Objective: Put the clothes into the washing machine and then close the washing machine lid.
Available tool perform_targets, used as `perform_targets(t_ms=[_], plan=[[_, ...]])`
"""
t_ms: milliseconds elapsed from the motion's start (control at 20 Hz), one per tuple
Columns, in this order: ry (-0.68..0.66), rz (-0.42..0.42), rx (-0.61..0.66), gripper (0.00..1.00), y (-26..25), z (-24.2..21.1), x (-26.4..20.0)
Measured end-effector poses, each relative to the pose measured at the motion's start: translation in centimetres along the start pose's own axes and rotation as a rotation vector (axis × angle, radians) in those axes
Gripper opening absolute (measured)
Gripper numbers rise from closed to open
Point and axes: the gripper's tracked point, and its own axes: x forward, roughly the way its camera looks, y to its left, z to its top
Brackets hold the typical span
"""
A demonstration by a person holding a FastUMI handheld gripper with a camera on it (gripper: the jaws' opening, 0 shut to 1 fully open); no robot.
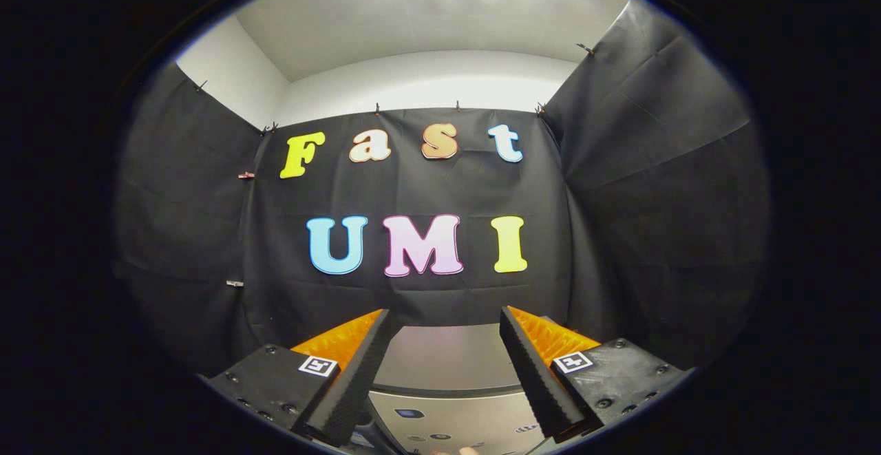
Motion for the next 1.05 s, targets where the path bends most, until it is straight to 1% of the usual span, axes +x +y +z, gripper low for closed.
perform_targets(t_ms=[400,1050], plan=[[-0.012,0.017,-0.013,0.98,-0.1,0.3,0.5],[-0.023,0.051,-0.02,0.98,1.1,0.6,0.5]])
